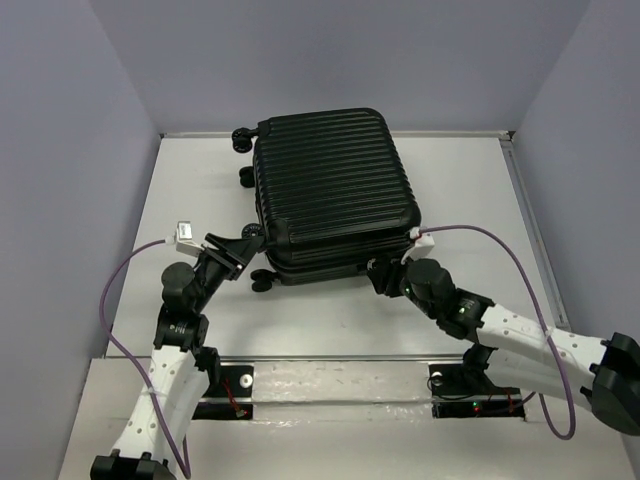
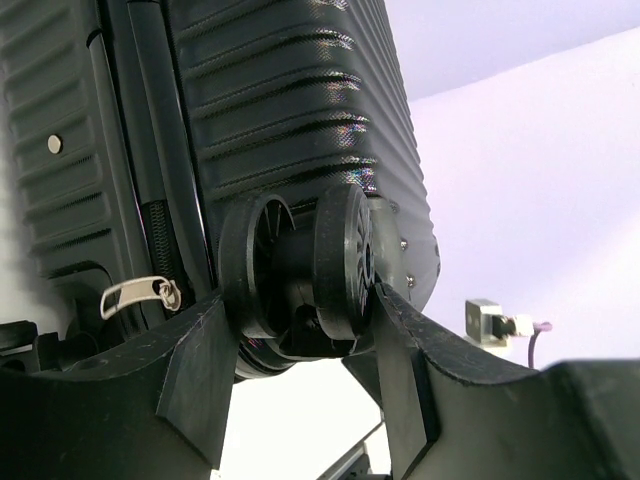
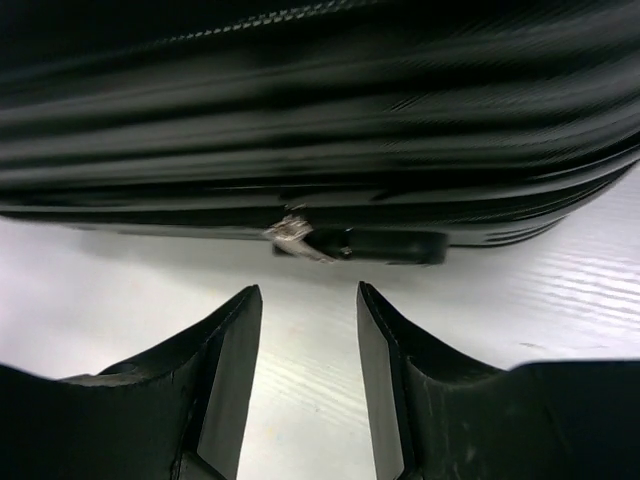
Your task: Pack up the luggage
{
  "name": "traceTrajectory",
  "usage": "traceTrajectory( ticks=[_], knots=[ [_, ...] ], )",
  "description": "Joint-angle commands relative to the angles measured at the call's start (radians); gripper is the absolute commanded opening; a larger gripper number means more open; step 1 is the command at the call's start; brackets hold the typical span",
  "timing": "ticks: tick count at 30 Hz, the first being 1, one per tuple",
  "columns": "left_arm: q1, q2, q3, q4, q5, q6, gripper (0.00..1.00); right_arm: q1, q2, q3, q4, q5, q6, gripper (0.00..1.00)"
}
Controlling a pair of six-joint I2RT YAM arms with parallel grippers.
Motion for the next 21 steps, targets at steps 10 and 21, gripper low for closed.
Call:
traceTrajectory(
  ticks=[10, 21],
  knots=[
    [-0.051, -0.012, 0.037, -0.048, -0.004, 0.146, 0.06, -0.046, 0.199, 0.170, 0.015, 0.059, -0.107, 0.50],
    [-0.080, -0.035, 0.024, -0.042, -0.016, 0.129, 0.06, -0.046, 0.291, 0.187, 0.090, 0.141, -0.096, 0.28]
  ],
)
